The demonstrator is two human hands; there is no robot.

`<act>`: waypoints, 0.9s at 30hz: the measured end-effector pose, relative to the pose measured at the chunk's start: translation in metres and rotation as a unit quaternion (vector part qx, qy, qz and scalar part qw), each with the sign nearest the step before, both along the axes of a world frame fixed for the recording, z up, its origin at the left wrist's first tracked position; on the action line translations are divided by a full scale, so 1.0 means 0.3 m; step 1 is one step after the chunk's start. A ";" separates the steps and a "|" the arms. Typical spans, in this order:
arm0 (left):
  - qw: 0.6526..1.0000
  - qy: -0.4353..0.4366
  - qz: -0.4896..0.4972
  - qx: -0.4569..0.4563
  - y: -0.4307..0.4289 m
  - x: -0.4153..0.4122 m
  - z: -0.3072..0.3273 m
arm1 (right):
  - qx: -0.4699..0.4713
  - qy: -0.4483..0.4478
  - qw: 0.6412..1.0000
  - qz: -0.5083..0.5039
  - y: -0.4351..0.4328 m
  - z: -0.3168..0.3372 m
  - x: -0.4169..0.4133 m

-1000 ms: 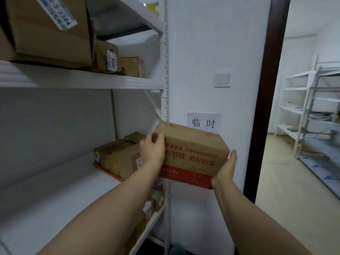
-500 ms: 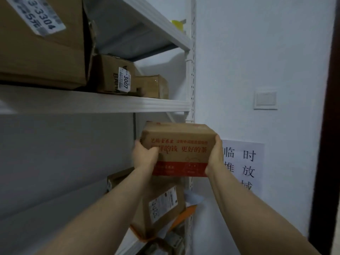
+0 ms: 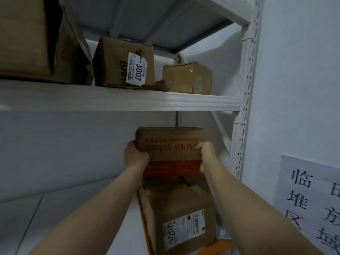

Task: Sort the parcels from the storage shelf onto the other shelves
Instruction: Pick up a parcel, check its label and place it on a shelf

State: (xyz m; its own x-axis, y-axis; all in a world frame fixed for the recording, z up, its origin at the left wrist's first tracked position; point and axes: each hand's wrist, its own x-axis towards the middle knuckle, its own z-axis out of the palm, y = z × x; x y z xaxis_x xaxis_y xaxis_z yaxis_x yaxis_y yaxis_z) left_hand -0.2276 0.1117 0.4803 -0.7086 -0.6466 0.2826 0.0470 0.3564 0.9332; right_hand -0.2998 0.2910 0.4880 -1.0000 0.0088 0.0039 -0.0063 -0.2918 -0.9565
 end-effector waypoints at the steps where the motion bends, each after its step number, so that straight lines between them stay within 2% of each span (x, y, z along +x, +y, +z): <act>1: 1.000 0.004 0.010 0.002 -0.013 -0.016 -0.010 | 0.011 -0.003 1.000 0.007 -0.014 0.001 -0.020; 8: 0.999 -0.013 0.037 0.000 -0.096 -0.166 -0.076 | 0.015 -0.024 0.999 0.034 -0.100 -0.049 -0.190; 19: 0.997 -0.071 0.028 0.014 -0.152 -0.365 -0.159 | 0.040 -0.071 0.997 -0.015 -0.158 -0.101 -0.368; 27: 0.995 -0.098 0.016 0.029 -0.179 -0.407 -0.214 | 0.130 -0.080 0.988 -0.027 -0.191 -0.132 -0.428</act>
